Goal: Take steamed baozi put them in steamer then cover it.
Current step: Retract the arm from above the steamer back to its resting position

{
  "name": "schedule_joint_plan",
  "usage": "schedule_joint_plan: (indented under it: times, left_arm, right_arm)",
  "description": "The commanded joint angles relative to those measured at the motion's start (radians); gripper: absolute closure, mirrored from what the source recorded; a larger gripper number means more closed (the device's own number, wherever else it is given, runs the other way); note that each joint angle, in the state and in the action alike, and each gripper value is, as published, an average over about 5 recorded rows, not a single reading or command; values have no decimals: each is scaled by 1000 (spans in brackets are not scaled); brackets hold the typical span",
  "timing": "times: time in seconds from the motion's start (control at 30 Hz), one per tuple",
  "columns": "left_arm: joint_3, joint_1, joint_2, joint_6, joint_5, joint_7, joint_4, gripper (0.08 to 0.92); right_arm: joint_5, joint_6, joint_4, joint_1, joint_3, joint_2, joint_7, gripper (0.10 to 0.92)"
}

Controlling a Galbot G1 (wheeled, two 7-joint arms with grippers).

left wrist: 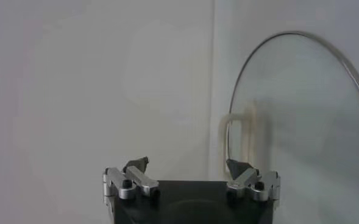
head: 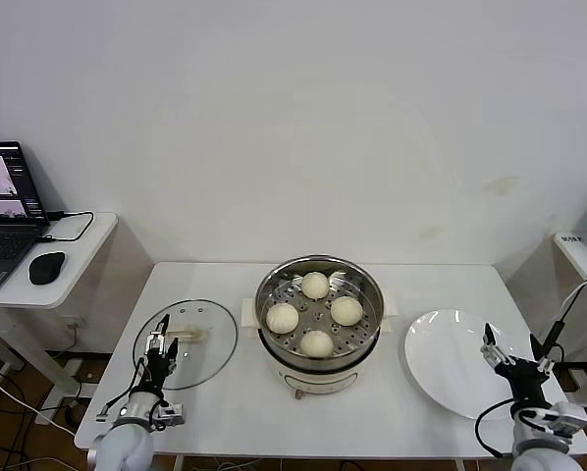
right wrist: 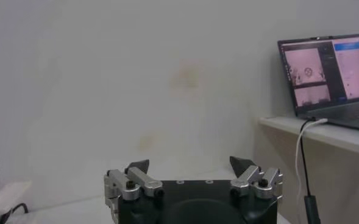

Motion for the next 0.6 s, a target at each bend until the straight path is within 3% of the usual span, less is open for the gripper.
schedule_joint_plan:
  times: [0.03, 0.6]
  left_arm:
    - [21, -49, 3, 4, 9, 1, 66, 177]
    - [27, -118, -8, 9, 24, -10, 150, 177]
  right_arm:
    - [-5, 4, -4, -3, -3, 7, -1, 203]
    - [-8, 13, -35, 16, -2, 13, 1, 203]
